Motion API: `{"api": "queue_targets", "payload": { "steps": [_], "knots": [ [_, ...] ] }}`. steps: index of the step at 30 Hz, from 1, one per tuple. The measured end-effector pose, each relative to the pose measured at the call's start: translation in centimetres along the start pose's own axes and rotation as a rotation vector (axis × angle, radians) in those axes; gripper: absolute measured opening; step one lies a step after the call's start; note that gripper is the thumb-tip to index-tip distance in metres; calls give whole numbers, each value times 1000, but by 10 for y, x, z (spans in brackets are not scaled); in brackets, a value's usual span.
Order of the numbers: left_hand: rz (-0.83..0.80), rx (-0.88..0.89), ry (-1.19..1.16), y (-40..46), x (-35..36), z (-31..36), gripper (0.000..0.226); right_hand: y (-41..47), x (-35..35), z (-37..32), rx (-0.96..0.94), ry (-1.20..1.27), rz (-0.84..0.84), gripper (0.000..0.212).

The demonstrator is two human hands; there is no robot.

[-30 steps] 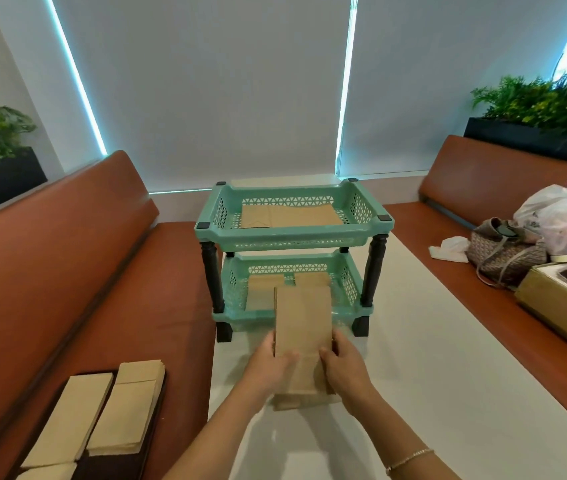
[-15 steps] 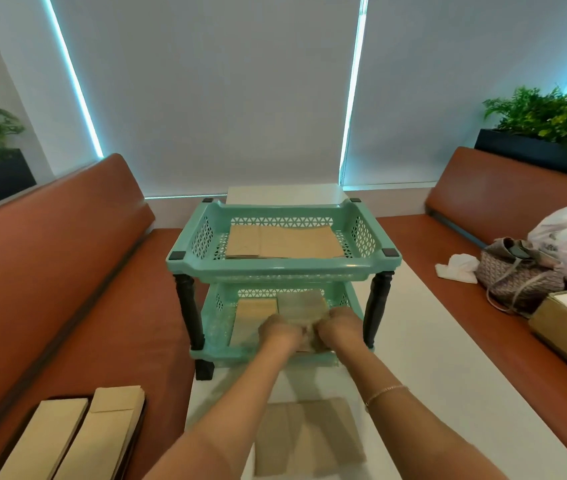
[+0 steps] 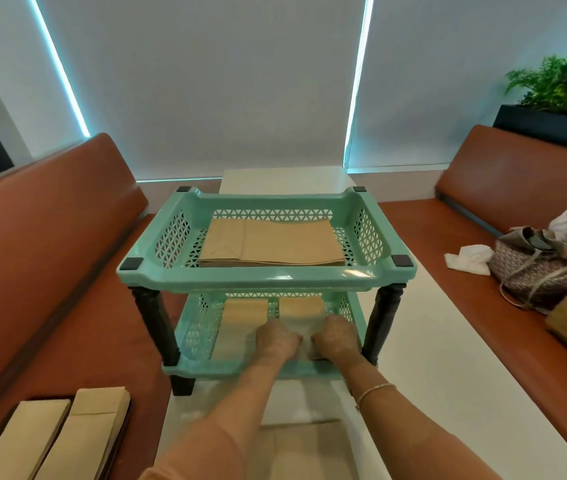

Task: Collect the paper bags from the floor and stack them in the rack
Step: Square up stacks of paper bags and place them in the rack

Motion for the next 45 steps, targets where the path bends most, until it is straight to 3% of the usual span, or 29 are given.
{"api": "queue_targets", "payload": {
  "steps": [19,32,45],
  "knots": [
    [50,-89,-89,9,7,-7,29,6,1,-2,-88,-149,-19,26],
    [75,-40,18,10,7,-2,22,9,1,1,-64,-187,-37,26],
    [28,-13,90,12,5,2,29,10,2,2,-52,-144,-28,22]
  ]
}}
Point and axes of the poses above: each hand's wrist, its own y-axis towards the middle knuckle, its own x-axis out of the palm, z = x × y, the point moved 6 cm from there along y, towards the middle knuckle, and after that the axes turned 8 degrees about -y, right-handed, at the moved point
